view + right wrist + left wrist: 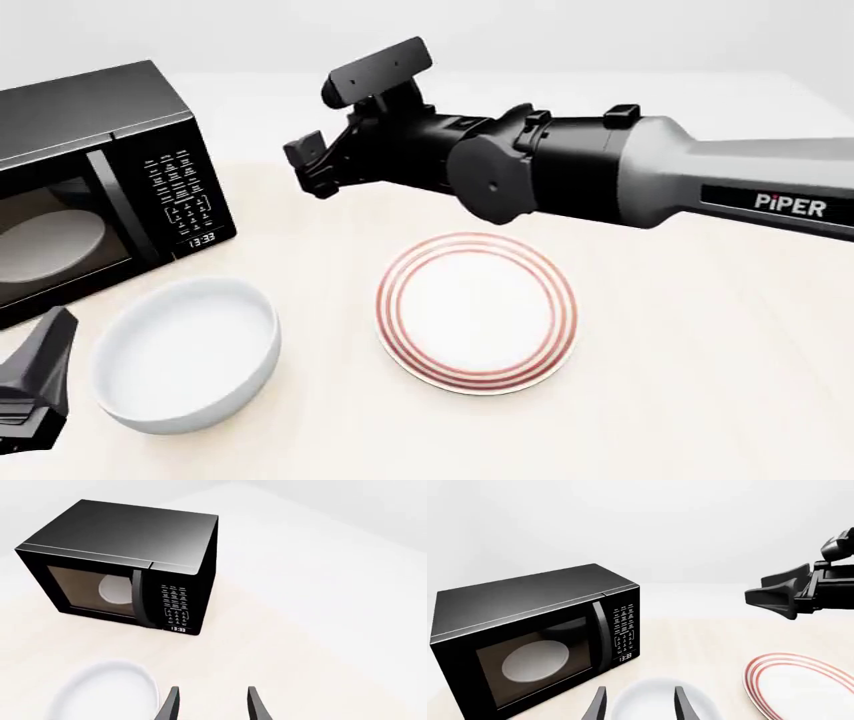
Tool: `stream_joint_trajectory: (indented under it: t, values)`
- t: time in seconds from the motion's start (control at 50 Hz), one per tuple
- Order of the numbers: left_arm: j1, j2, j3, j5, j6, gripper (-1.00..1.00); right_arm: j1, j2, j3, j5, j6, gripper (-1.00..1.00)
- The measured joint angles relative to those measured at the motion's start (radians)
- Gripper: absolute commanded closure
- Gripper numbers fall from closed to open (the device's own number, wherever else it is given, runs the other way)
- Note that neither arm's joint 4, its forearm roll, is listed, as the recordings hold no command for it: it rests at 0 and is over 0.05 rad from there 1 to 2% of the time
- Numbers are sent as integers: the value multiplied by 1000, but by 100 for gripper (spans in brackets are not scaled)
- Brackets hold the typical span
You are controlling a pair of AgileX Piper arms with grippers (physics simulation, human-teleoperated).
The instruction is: Put the white bowl to the right of the plate.
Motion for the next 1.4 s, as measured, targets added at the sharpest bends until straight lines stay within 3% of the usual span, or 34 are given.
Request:
stream_joint_trajectory:
  t: [1.08,1.4]
  values:
    - [0,0,0,0,0,-100,115,261,-163,85,99,-100]
    - [0,0,0,0,0,-100,135,311,-174,82,163,-100]
